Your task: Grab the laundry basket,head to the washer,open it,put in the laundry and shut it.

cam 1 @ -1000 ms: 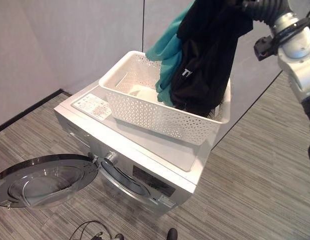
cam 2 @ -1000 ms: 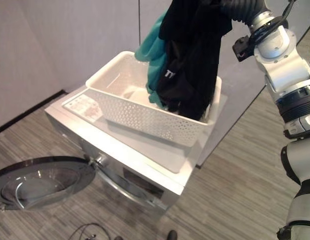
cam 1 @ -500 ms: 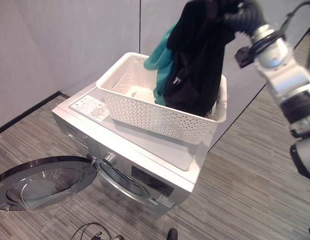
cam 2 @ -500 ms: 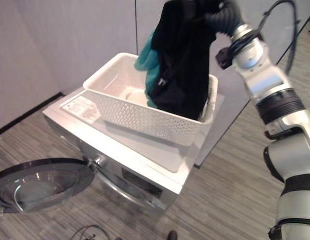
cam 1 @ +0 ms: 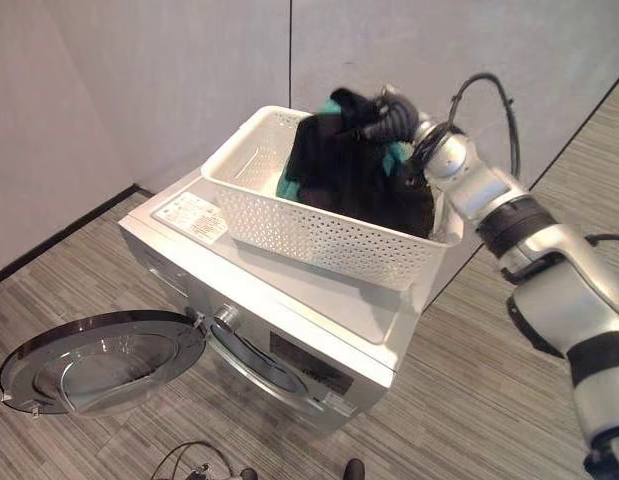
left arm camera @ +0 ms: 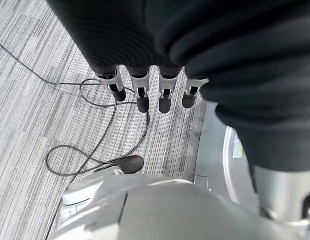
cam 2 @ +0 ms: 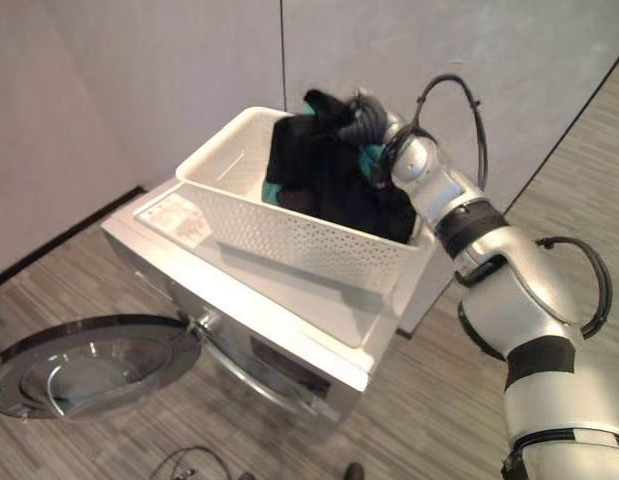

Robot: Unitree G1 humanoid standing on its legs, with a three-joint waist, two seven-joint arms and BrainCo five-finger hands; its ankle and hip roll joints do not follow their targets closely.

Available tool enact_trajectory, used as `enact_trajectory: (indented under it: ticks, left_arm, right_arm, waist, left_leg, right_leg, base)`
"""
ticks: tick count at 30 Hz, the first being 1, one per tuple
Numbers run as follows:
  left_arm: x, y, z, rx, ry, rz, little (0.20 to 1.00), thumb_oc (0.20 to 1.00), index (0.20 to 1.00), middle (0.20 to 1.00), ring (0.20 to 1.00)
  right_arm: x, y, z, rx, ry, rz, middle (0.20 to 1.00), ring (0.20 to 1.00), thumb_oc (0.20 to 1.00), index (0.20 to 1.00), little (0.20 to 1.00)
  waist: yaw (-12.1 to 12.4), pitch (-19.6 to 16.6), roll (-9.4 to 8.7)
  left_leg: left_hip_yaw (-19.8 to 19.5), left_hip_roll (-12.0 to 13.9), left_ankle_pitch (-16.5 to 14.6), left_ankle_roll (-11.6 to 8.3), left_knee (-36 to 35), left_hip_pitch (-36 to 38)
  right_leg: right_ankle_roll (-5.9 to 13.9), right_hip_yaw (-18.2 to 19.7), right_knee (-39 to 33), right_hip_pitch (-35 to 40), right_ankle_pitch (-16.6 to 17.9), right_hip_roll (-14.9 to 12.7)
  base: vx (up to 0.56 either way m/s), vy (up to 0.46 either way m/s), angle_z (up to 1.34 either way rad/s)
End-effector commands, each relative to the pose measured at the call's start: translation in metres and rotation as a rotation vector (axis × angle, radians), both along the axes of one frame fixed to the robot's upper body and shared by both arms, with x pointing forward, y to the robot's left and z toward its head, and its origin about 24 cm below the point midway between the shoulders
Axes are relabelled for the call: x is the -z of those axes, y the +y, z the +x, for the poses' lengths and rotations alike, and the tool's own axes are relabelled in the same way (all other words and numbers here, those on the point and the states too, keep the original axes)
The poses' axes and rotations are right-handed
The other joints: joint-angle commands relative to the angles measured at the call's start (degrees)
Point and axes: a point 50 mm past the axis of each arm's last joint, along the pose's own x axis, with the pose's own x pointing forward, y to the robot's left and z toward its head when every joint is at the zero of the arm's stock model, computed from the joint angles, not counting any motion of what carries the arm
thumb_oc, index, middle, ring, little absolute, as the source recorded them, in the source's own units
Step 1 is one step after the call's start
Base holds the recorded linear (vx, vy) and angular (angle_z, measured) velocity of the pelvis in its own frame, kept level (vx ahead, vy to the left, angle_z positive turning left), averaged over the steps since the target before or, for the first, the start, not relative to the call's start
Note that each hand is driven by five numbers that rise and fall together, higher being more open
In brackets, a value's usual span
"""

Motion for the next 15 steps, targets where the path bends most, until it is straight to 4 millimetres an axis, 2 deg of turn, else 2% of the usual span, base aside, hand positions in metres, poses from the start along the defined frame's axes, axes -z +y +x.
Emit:
enact_trajectory:
  ticks: [1,8,10,12,14,15]
  left_arm:
    - [-0.005,0.026,0.001,0.088,0.066,0.089,1.0,1.0,1.0,1.0,1.0]
    - [-0.003,0.02,0.001,0.108,0.073,0.073,1.0,1.0,1.0,1.0,1.0]
    - [-0.004,0.019,0.004,0.117,0.065,0.072,1.0,1.0,1.0,1.0,1.0]
    - [-0.004,0.019,0.005,0.119,0.061,0.073,1.0,1.0,1.0,1.0,1.0]
    - [-0.004,0.019,0.006,0.128,0.057,0.076,1.0,1.0,1.0,1.0,1.0]
    - [-0.004,0.019,0.007,0.128,0.057,0.076,1.0,1.0,1.0,1.0,1.0]
  right_arm:
    - [-0.055,-0.006,0.0,0.061,-0.133,-0.023,0.2,0.2,0.2,0.2,0.2]
    - [-0.061,-0.011,-0.002,0.064,-0.156,-0.024,0.2,0.2,0.2,0.2,0.2]
    - [-0.076,-0.016,-0.006,0.064,-0.215,-0.006,0.2,0.2,0.2,0.2,0.2]
    - [-0.081,-0.017,-0.008,0.061,-0.234,0.01,0.2,0.2,0.2,0.2,0.2]
    - [-0.101,-0.015,-0.016,0.025,-0.3,0.075,0.2,0.2,0.2,0.2,0.2]
    - [-0.101,-0.015,-0.016,0.025,-0.3,0.075,0.2,0.2,0.2,0.2,0.2]
  waist:
    - [0.18,1.77,-4.65]
    - [-0.27,1.48,-4.85]
    - [-0.59,1.31,-4.83]
    - [-0.61,1.31,-4.83]
    - [-0.93,1.13,-4.81]
    - [-0.92,1.15,-4.8]
  left_leg:
    - [-0.7,-1.67,-0.01,-0.05,-0.76,1.02]
    - [-0.94,-1.66,-0.13,-0.1,-0.77,1.07]
    - [-0.83,-1.69,-0.26,-0.13,-0.77,1.09]
    - [-0.83,-1.69,-0.32,-0.13,-0.77,1.11]
    - [-0.6,-1.67,-0.41,-0.15,-0.77,1.18]
    - [-0.6,-1.67,-0.41,-0.15,-0.77,1.18]
  right_leg:
    - [1.93,1.82,2.02,6.53,-8.45,-1.72]
    - [1.92,1.57,1.93,6.73,-8.56,-1.6]
    - [2.0,1.71,1.87,6.74,-8.5,-1.6]
    - [2.03,1.73,1.85,6.76,-8.48,-1.61]
    - [2.11,1.82,1.79,6.66,-8.38,-1.64]
    - [2.11,1.82,1.8,6.66,-8.38,-1.63]
  base:
    - [0.0,0.0,0.0]
    - [0.0,-0.002,0.01]
    - [0.0,0.0,0.0]
    - [0.0,0.0,0.0]
    - [0.0,0.0,0.0]
    - [0.0,0.0,0.0]
